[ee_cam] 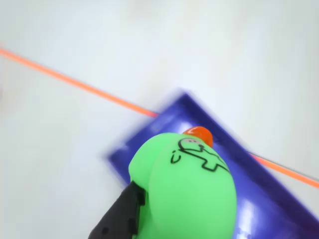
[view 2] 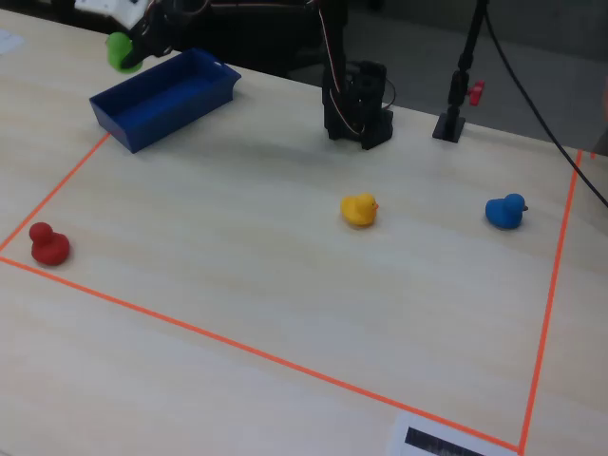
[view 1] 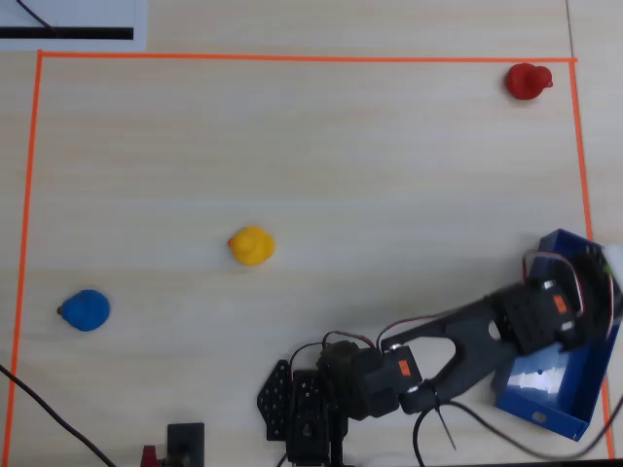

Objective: Grasp green duck and put it into box.

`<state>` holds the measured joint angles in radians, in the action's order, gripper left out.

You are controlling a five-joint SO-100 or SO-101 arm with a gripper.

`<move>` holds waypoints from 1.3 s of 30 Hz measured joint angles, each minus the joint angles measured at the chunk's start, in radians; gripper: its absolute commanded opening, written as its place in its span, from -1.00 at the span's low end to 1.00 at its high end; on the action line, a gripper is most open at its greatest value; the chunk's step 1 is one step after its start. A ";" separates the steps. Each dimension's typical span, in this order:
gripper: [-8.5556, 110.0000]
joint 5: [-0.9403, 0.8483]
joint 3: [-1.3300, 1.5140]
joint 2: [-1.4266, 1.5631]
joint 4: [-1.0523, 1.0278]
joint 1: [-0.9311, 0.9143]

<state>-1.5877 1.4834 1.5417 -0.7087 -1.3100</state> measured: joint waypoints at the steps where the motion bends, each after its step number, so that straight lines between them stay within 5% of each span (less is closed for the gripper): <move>1: -0.85 -0.020 0.038 -0.002 0.012 -0.028; 12: -0.84 -0.078 0.261 -0.048 0.189 -0.060; 28: -0.50 -0.141 0.261 -0.158 0.373 -0.035; 39: -0.85 0.043 0.143 -0.017 0.112 0.143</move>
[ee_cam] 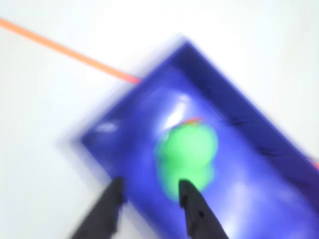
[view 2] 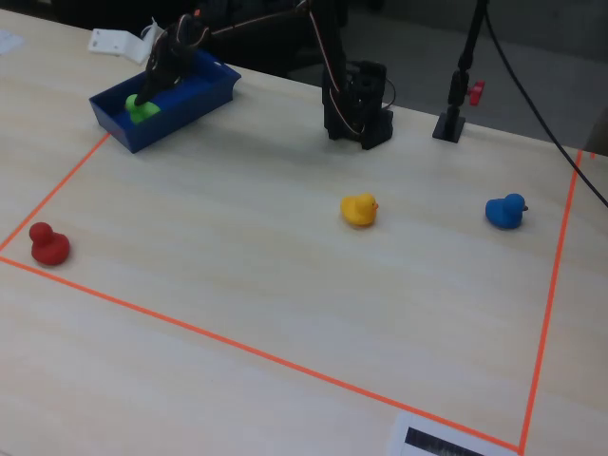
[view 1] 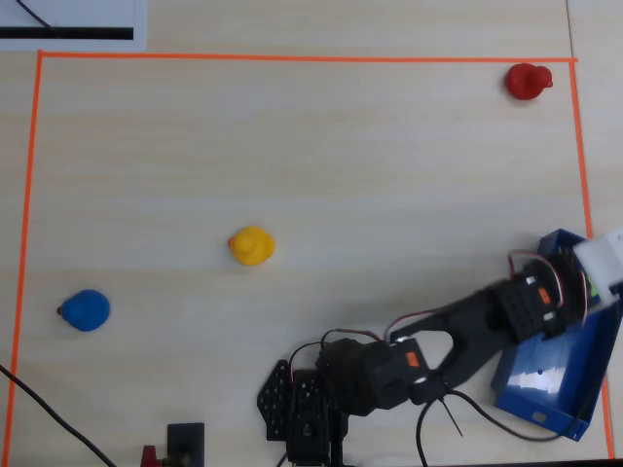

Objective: Grasp green duck and put it into box.

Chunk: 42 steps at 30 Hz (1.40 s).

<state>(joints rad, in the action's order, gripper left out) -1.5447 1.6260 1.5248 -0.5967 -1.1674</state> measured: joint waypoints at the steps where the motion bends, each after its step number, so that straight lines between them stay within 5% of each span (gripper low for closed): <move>1: -0.85 0.038 -0.002 0.061 -0.054 0.066; 6: -0.85 0.101 0.132 0.431 -0.282 0.540; 15: -0.85 0.055 0.888 1.183 -0.212 1.210; 23: -0.85 0.038 1.347 1.614 -0.494 1.223; 42: -0.85 0.034 1.482 1.790 -0.718 1.195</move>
